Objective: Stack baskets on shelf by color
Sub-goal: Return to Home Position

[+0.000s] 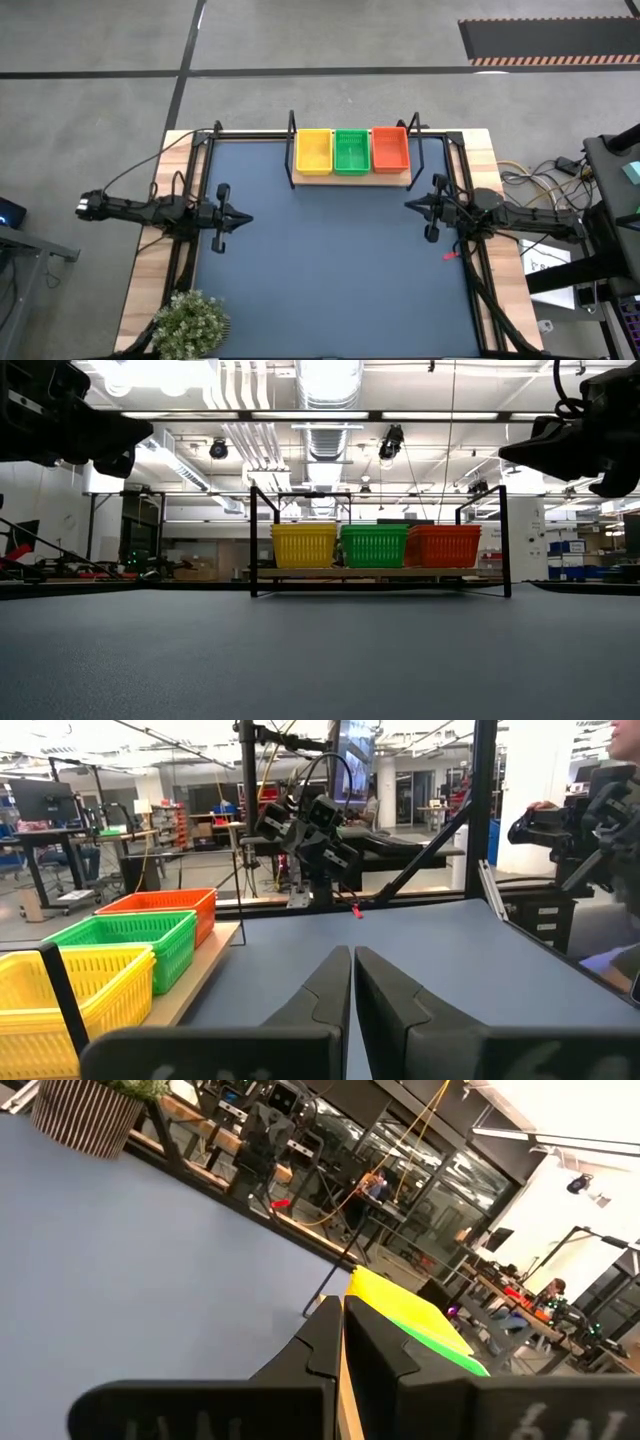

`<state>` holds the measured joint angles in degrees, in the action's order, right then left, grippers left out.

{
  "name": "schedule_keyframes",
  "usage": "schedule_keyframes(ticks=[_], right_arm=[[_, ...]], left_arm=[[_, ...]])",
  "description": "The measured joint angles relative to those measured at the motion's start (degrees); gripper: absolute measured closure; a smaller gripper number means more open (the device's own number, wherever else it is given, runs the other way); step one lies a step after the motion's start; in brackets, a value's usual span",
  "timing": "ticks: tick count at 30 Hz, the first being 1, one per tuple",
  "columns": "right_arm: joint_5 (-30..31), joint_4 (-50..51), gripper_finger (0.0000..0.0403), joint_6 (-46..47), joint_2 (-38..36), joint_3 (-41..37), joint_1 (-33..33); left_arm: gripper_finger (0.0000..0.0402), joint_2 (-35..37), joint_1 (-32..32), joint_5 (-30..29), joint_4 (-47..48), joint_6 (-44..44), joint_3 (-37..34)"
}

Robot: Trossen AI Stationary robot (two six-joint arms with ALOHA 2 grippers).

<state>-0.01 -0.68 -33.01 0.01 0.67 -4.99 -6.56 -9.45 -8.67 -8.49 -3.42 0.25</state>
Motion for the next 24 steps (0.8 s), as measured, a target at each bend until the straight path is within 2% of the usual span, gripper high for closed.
schedule_keyframes(ticks=[24], right_arm=[[0.04,-0.05,0.0394,0.00,1.73,-0.04,-0.02]], left_arm=[[0.0401,-3.07,0.00,-0.07,-0.04,0.00,0.00]])
